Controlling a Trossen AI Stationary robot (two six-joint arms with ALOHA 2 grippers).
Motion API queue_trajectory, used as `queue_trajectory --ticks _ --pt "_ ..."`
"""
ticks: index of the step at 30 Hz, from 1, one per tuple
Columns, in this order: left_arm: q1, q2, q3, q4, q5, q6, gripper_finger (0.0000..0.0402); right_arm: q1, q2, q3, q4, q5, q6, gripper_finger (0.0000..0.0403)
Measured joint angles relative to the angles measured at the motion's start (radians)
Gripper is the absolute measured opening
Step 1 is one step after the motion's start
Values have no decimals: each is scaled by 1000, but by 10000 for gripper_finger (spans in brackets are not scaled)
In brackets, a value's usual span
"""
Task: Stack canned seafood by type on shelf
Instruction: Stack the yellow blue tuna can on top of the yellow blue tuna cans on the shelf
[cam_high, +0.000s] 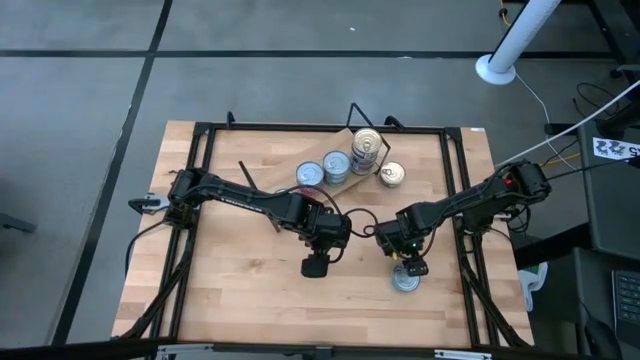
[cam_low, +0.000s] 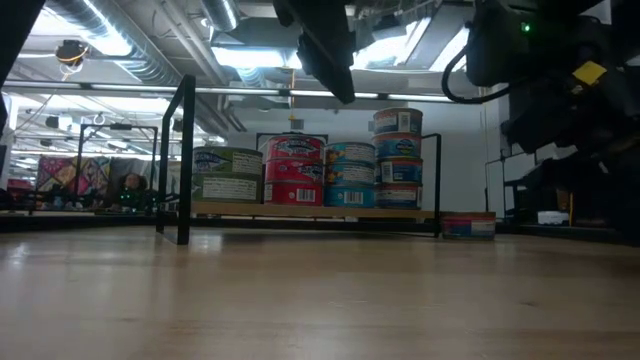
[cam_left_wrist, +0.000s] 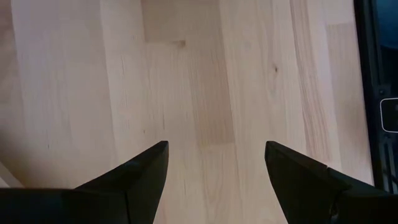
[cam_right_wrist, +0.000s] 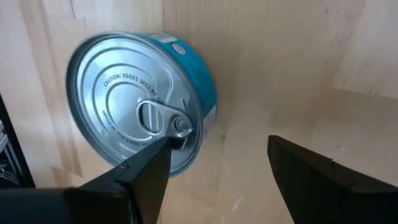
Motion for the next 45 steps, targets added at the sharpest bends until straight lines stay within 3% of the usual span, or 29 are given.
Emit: queue_trajectory --ticks 6,18,34,45 --pt "0 0 0 -4 0 -1 263 0 0 -4 -7 -1 0 253" --pt "-1 0 0 -66 0 -44 263 0 -3 -22 17 -28 2 129" --pt "-16 0 0 -266 -18 -83 263 -1 -2 -45 85 -70 5 15" --pt "-16 0 0 -484 -131 -125 263 0 0 -47 184 -86 21 1"
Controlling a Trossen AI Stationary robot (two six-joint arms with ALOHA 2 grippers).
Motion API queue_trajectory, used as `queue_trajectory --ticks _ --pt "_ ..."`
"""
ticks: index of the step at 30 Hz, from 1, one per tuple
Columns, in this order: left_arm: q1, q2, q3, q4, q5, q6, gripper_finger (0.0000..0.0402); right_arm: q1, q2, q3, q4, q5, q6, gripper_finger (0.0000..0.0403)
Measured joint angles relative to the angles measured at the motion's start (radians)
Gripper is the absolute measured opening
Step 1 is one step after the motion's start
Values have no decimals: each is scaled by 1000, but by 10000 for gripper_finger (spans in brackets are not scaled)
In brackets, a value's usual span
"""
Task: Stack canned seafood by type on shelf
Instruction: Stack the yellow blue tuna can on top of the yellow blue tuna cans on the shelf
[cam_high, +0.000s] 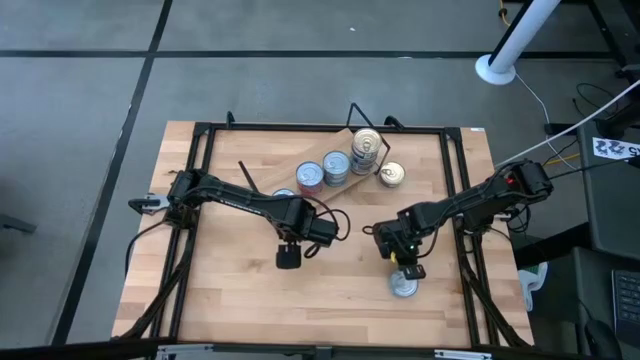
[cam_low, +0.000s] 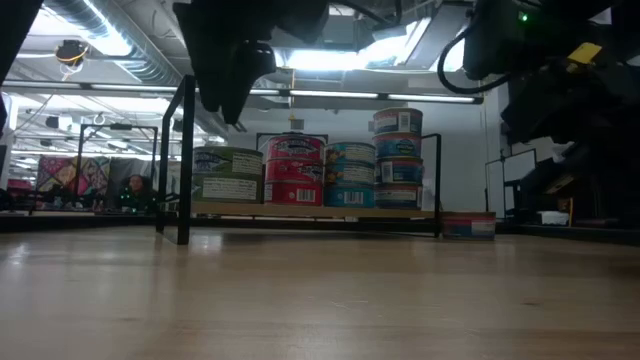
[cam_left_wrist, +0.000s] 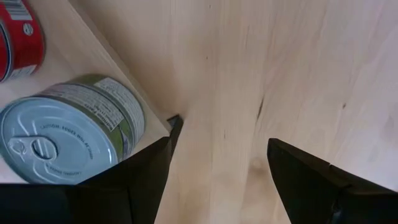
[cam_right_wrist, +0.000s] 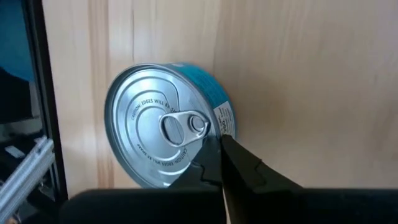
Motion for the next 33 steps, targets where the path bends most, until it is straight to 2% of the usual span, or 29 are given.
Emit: queue_trajectory --ticks 9,17,33 --pt "0 0 0 -9 -2 -1 263 0 2 13 64 6 36 1" --pt "0 -1 0 -8 -2 -1 263 -4 5 69 60 105 7 0" --pt "5 -2 0 -8 -48 46 263 -170 2 148 61 180 -24 0"
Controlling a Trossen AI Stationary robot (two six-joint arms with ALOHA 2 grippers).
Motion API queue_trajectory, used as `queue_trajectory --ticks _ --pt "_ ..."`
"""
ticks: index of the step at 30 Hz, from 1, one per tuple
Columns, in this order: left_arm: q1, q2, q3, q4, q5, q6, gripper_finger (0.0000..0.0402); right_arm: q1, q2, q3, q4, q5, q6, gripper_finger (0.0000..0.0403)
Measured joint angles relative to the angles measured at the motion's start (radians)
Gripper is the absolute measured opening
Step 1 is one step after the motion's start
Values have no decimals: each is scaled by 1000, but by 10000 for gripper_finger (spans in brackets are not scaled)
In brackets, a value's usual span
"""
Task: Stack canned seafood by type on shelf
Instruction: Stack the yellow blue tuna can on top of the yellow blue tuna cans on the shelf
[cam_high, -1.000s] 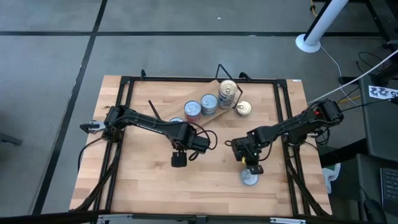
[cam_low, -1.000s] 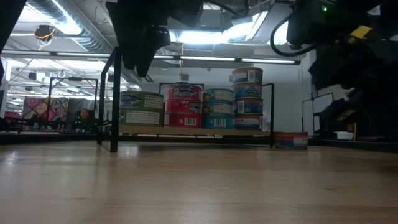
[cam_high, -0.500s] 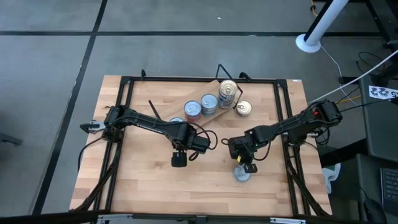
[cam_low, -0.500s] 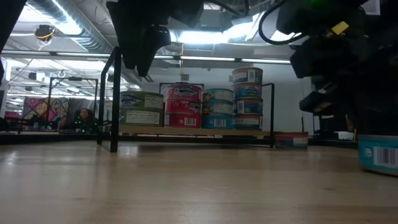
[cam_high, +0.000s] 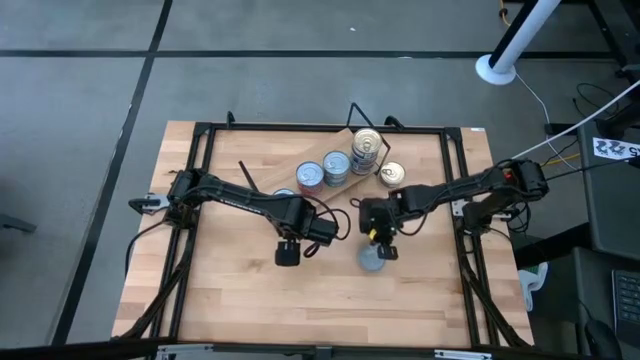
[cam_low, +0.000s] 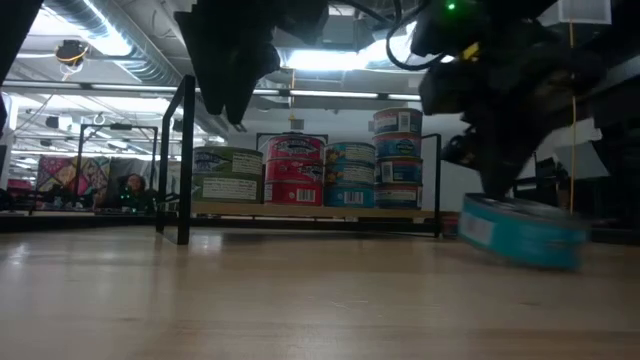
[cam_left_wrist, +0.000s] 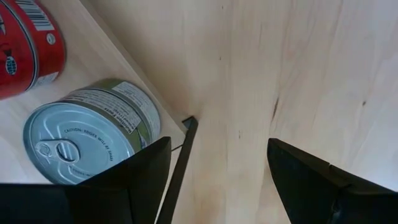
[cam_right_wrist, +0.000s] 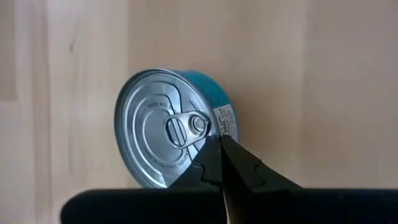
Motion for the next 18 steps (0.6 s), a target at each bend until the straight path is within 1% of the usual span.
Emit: queue_trajectory --ticks 9,18 --pt "1 0 0 -6 0 6 262 -81 -1 53 2 47 -51 0" --pt "1 0 0 -26 0 6 262 -136 -1 135 -22 54 -112 0"
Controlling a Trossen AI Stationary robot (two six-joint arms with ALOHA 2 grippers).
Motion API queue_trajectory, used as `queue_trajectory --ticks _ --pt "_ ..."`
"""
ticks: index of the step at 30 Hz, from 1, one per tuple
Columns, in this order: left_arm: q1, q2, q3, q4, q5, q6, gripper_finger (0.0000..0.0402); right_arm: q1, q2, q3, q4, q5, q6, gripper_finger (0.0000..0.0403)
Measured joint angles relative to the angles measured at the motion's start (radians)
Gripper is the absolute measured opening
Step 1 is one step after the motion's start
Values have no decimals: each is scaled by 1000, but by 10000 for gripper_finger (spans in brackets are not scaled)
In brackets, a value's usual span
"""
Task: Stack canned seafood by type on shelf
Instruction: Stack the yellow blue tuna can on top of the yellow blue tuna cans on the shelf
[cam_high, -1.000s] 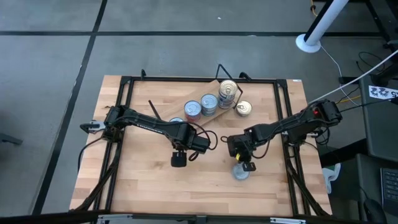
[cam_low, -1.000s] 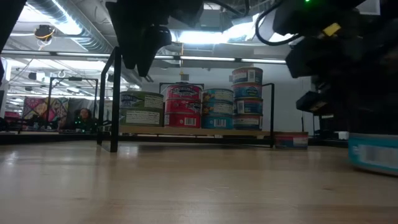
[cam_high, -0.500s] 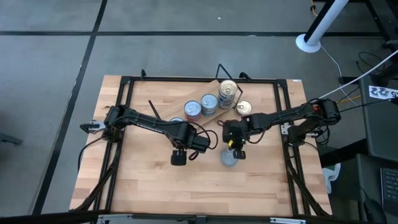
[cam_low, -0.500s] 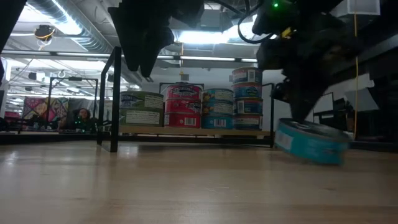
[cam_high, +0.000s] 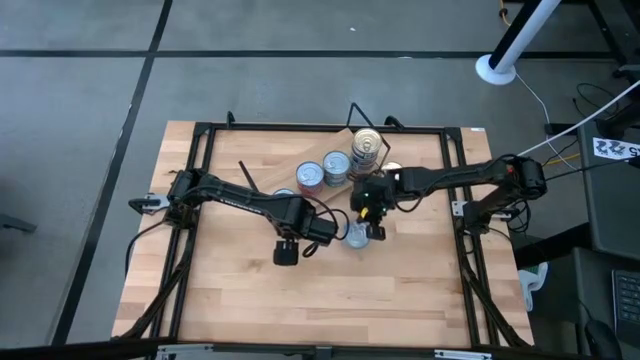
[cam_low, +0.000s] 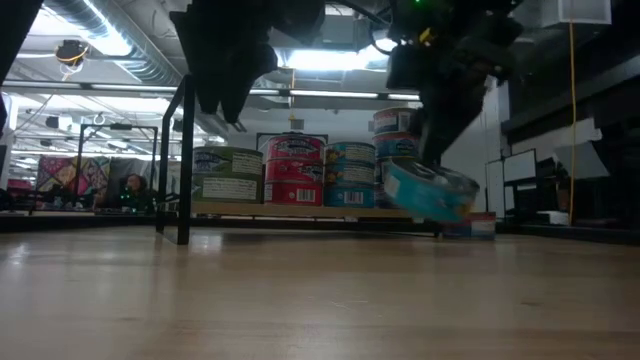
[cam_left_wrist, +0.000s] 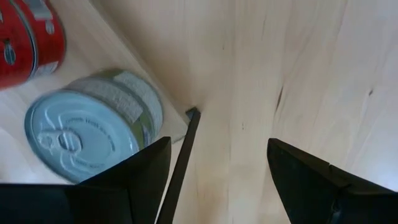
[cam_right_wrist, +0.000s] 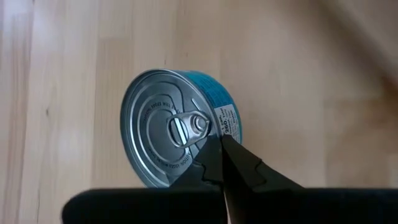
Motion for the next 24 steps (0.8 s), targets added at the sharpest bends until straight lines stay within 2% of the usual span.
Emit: queue_trajectory --ticks 15,24 --pt "-2 0 0 -32 -4 -27 262 -140 -2 239 -102 12 -129 0" --pt "-11 0 0 -32 -4 -36 262 -259 -2 314 -82 18 -169 0"
